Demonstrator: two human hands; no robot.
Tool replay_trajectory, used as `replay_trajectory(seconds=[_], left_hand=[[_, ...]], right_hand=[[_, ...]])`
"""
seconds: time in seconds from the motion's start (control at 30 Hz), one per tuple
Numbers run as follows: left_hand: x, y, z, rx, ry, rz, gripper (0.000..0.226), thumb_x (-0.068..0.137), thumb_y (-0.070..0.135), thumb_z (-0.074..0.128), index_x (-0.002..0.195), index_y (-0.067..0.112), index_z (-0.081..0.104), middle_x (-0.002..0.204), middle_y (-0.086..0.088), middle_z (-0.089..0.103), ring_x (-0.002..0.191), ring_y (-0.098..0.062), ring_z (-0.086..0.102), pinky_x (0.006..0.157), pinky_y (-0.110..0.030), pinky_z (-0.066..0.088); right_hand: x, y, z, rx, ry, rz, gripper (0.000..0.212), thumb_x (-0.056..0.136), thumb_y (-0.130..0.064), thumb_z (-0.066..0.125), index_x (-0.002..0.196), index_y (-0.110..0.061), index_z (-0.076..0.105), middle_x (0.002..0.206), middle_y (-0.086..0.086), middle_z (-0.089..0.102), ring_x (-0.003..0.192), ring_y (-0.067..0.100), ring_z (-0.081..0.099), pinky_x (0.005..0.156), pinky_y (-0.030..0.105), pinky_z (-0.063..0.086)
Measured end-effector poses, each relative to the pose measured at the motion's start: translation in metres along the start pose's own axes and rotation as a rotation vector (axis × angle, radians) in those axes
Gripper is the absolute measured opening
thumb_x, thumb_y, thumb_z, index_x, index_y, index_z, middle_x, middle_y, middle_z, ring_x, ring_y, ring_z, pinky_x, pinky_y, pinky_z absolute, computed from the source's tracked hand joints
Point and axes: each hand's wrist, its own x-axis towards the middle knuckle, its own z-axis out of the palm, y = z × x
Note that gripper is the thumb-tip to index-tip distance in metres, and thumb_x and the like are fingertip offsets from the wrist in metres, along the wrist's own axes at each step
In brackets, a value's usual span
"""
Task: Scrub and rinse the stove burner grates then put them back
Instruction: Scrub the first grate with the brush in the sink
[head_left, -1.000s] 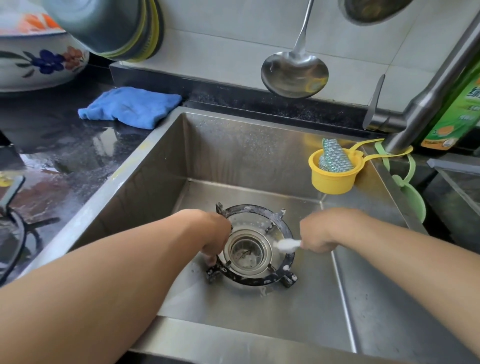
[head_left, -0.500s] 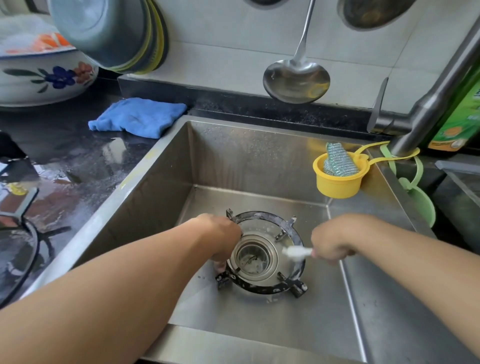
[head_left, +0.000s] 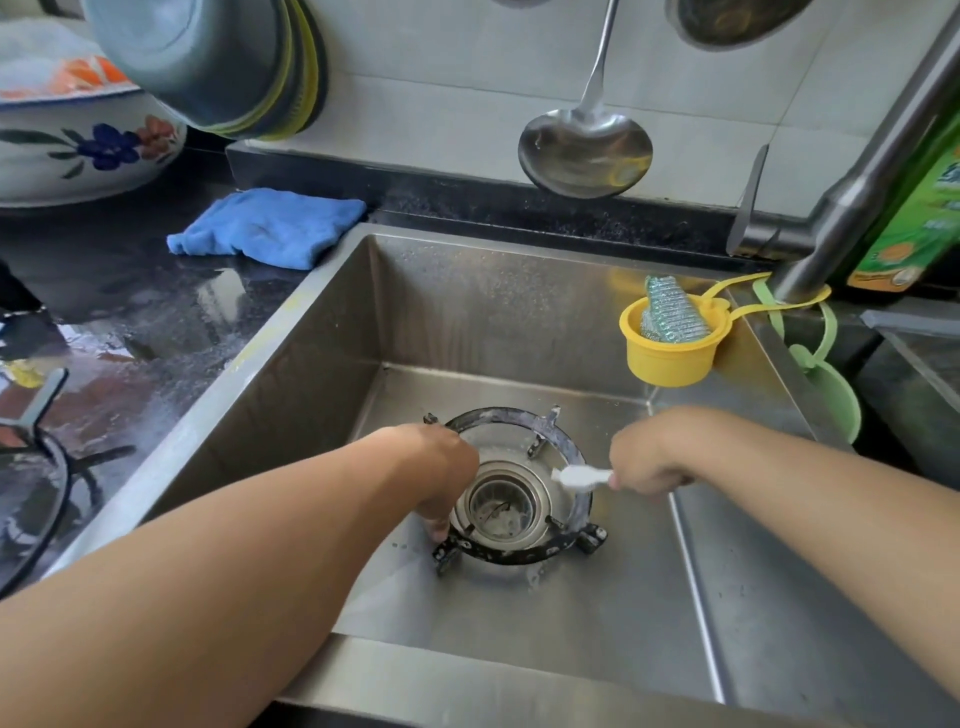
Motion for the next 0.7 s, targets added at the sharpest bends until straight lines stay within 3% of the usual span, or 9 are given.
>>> replay_trajectory(seconds=[0.1, 0.13, 0.2, 0.27, 0.37, 0.43, 0.5, 0.57, 0.7], left_hand=[[0.001, 0.001, 0.001, 0.013, -0.009, 0.0, 0.045, 0.077, 0.045, 0.086, 0.108, 0.013, 0.075, 0.086, 0.001, 0.06, 0.099, -0.026, 0.066, 0.086, -0.035, 0.054], [0.001, 0.001, 0.001, 0.012, -0.01, -0.001, 0.044, 0.077, 0.045, 0.086, 0.108, 0.015, 0.075, 0.085, 0.002, 0.06, 0.099, -0.026, 0.067, 0.086, -0.035, 0.054], [0.002, 0.001, 0.002, 0.004, -0.01, -0.008, 0.043, 0.077, 0.045, 0.086, 0.108, 0.016, 0.076, 0.086, 0.003, 0.061, 0.099, -0.025, 0.067, 0.083, -0.033, 0.053], [0.001, 0.003, 0.001, 0.006, -0.006, -0.013, 0.044, 0.078, 0.045, 0.085, 0.109, 0.016, 0.075, 0.087, 0.002, 0.062, 0.1, -0.025, 0.067, 0.079, -0.031, 0.051], [0.001, 0.004, 0.001, 0.008, -0.005, -0.024, 0.045, 0.079, 0.046, 0.085, 0.111, 0.016, 0.075, 0.098, -0.001, 0.07, 0.101, -0.025, 0.067, 0.076, -0.03, 0.047], [-0.001, 0.003, 0.0, 0.012, -0.004, -0.023, 0.045, 0.078, 0.047, 0.084, 0.11, 0.017, 0.075, 0.097, -0.001, 0.07, 0.099, -0.025, 0.067, 0.075, -0.03, 0.048], [-0.002, 0.003, 0.0, 0.017, -0.004, -0.021, 0.045, 0.079, 0.049, 0.084, 0.11, 0.018, 0.075, 0.09, 0.002, 0.064, 0.092, -0.024, 0.064, 0.073, -0.03, 0.048], [-0.002, 0.005, 0.0, 0.033, -0.009, -0.018, 0.044, 0.08, 0.049, 0.082, 0.111, 0.019, 0.074, 0.093, 0.0, 0.066, 0.094, -0.024, 0.065, 0.073, -0.03, 0.047], [-0.004, 0.011, -0.002, 0.062, -0.097, 0.014, 0.047, 0.084, 0.051, 0.078, 0.116, 0.017, 0.072, 0.105, -0.002, 0.07, 0.098, -0.025, 0.065, 0.081, -0.034, 0.05]], right_hand=[[-0.004, -0.006, 0.007, 0.088, -0.313, -0.072, 0.039, 0.107, -0.032, 0.038, 0.095, -0.006, 0.065, 0.061, 0.002, 0.039, 0.037, 0.013, 0.029, 0.037, 0.014, 0.024], [-0.006, -0.004, 0.005, 0.101, -0.323, -0.044, 0.039, 0.107, -0.03, 0.039, 0.093, -0.005, 0.065, 0.061, 0.003, 0.04, 0.038, 0.013, 0.03, 0.036, 0.013, 0.024], [-0.008, 0.005, -0.001, 0.012, -0.152, -0.013, 0.026, 0.104, -0.009, 0.045, 0.11, 0.003, 0.067, 0.063, 0.005, 0.044, 0.043, 0.015, 0.036, 0.028, 0.013, 0.024], [-0.011, 0.007, -0.004, -0.129, -0.023, -0.059, 0.029, 0.098, 0.006, 0.048, 0.123, 0.008, 0.062, 0.067, 0.006, 0.046, 0.047, 0.016, 0.039, 0.023, 0.015, 0.024], [-0.008, -0.002, 0.006, -0.301, -0.181, -0.198, 0.027, 0.105, -0.015, 0.043, 0.103, 0.0, 0.065, 0.064, 0.006, 0.042, 0.041, 0.015, 0.034, 0.029, 0.017, 0.026], [-0.01, -0.004, 0.004, -0.198, -0.27, -0.176, 0.036, 0.107, -0.023, 0.039, 0.088, -0.004, 0.064, 0.06, 0.004, 0.04, 0.035, 0.014, 0.032, 0.035, 0.019, 0.027], [-0.002, 0.006, 0.0, -0.18, -0.13, -0.076, 0.025, 0.103, -0.008, 0.046, 0.106, 0.001, 0.069, 0.062, 0.005, 0.046, 0.037, 0.014, 0.04, 0.03, 0.019, 0.03], [0.001, 0.009, -0.003, -0.25, -0.011, -0.045, 0.029, 0.097, 0.004, 0.052, 0.124, 0.005, 0.063, 0.073, 0.009, 0.056, 0.047, 0.016, 0.042, 0.032, 0.021, 0.034], [0.003, -0.005, 0.002, -0.31, -0.002, -0.061, 0.024, 0.1, 0.002, 0.049, 0.12, 0.004, 0.064, 0.071, 0.01, 0.054, 0.051, 0.02, 0.043, 0.032, 0.018, 0.034]])
